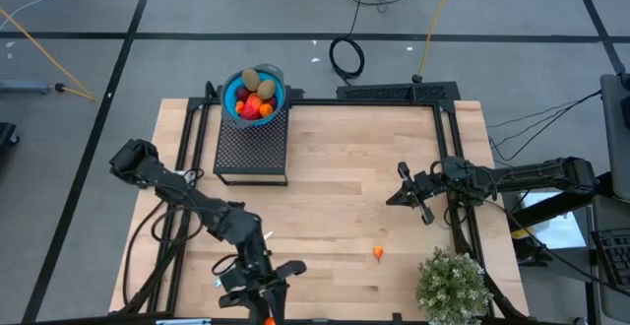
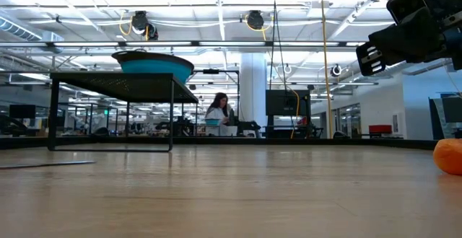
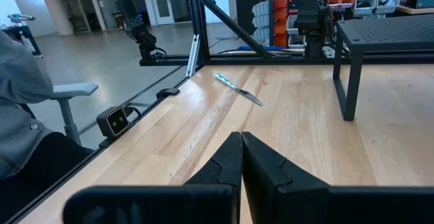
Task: Pick & Place Fruit
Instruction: Put the left peach into the blue strainer bowl on the shelf
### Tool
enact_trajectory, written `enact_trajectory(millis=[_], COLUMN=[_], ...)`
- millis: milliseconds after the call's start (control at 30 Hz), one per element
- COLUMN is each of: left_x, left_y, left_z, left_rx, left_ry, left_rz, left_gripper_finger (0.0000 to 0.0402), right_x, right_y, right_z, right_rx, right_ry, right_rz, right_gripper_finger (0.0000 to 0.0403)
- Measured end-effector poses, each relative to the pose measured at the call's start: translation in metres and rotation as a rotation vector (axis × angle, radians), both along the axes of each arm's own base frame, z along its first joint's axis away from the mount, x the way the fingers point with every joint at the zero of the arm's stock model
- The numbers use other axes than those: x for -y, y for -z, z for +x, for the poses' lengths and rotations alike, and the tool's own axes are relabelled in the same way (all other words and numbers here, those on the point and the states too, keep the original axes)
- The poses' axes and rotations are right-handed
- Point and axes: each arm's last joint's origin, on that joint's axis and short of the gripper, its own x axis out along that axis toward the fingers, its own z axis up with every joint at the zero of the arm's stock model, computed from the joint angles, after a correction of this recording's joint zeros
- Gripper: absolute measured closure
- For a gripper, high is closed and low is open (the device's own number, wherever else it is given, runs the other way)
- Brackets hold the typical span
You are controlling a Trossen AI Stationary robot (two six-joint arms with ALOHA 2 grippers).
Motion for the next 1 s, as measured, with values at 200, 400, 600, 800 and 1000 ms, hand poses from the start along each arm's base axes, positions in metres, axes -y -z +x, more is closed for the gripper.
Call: enact_trajectory(millis=[200, 400, 600, 800, 1000], left_x=[0.0, -0.003, -0.017, -0.037, -0.066], left_y=[-0.001, 0.019, 0.048, 0.064, 0.078], left_z=[0.0, 0.004, 0.009, 0.015, 0.019], left_rx=[0.013, -0.202, -0.535, -0.818, -1.027], left_ry=[0.009, -0.024, -0.231, -0.537, -0.905], left_rz=[-0.005, 0.104, 0.233, 0.226, 0.199], left_gripper_finger=[0.0309, 0.0309, 0.0309, 0.0309, 0.0309], right_x=[0.0, 0.0, 0.0, 0.0, 0.0], right_y=[0.0, 0.0, 0.0, 0.0, 0.0], right_z=[0.0, 0.0, 0.0, 0.0, 0.0], right_rx=[0.0, -0.001, 0.0, 0.001, 0.001], right_ry=[-0.003, -0.003, -0.003, -0.003, -0.003], right_rz=[0.0, 0.0, 0.0, -0.003, -0.003], right_gripper_finger=[0.0403, 0.0403, 0.0403, 0.0403, 0.0403])
